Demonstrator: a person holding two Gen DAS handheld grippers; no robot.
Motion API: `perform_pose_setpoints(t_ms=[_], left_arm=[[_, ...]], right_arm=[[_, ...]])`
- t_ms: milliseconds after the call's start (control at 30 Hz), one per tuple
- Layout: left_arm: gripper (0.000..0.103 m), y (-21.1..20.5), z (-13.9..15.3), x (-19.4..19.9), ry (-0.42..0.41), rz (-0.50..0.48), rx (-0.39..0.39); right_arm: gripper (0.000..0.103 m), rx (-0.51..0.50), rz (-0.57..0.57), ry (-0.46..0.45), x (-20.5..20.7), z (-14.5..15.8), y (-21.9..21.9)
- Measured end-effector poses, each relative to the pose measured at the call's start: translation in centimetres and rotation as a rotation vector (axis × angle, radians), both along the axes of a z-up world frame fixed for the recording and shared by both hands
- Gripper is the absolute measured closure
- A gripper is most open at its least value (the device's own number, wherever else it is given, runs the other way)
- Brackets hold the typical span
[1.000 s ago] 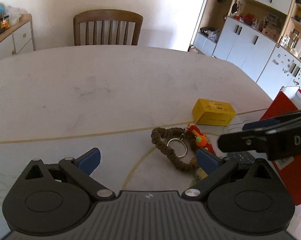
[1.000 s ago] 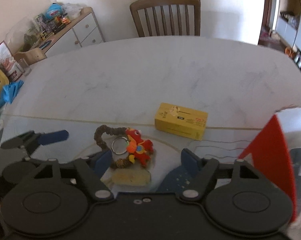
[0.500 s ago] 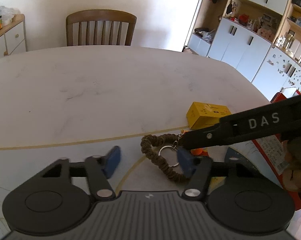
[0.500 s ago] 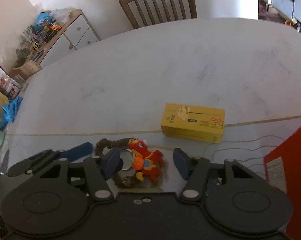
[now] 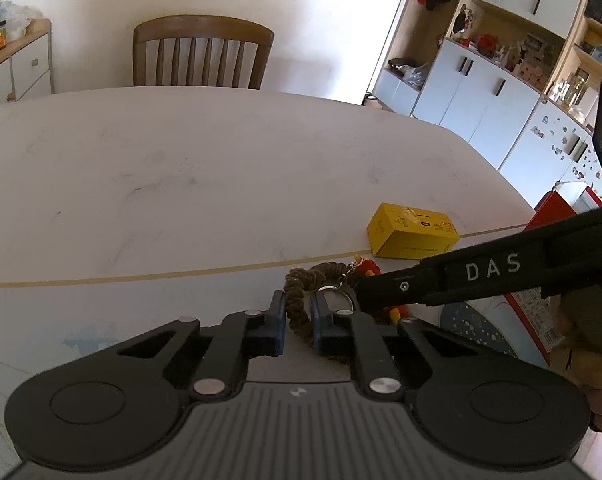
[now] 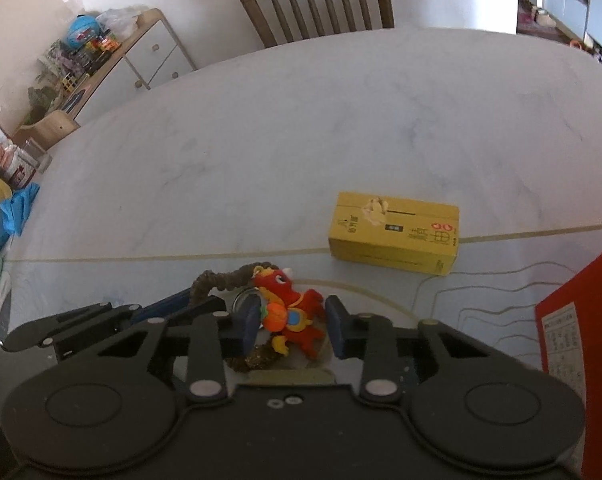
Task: Organize objects
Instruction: 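Grasp the brown beaded keychain with left tool while right tool grasps the red plush dragon, then lift and carry the keychain and plush dragon over the red shoebox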
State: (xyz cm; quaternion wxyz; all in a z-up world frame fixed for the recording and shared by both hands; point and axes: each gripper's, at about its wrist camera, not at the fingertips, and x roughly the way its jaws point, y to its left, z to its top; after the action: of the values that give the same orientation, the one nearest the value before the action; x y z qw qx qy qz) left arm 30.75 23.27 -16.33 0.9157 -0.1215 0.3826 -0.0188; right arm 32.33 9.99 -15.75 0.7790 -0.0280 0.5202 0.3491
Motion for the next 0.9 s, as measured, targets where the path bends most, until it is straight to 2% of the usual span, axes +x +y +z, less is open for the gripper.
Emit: perform_pose_setpoints(t_ms=[200, 433, 500, 633, 800, 900], left_arm=[[0.093, 0.2, 0.4, -0.8, 0.001, 0.018, -0.013], [0.093, 0.6, 0.0, -0.9, 0.014, 0.033, -0.011], [0.093, 0.7, 0.0, -0.9, 0.015, 0.035, -0.012], [0.093, 0.8, -0.2, -0.9, 0.02, 0.035, -0.012], [0.093, 1.1, -0.2, -0.9, 0.025, 0.038, -0.021], [0.093, 1.0, -0.3, -0.9, 0.026, 0.041, -0.023]], right_arm=[[0.078, -0.01, 0.043, -0.016, -0.5, 0.5, 0.2], [0.067, -0.042, 0.066, -0.037, -0.4, -0.1, 1.4], [0.062, -0.037, 0.069, -0.039, -0.4, -0.1, 1.6], [0.04, -0.061, 0.064, -0.057, -0.3, -0.4, 1.6], [0.04, -0.059, 0.081, -0.063, -0.3, -0.6, 1.6], [0.046, -0.055, 0.104, -0.069, -0.7, -0.5, 1.3]])
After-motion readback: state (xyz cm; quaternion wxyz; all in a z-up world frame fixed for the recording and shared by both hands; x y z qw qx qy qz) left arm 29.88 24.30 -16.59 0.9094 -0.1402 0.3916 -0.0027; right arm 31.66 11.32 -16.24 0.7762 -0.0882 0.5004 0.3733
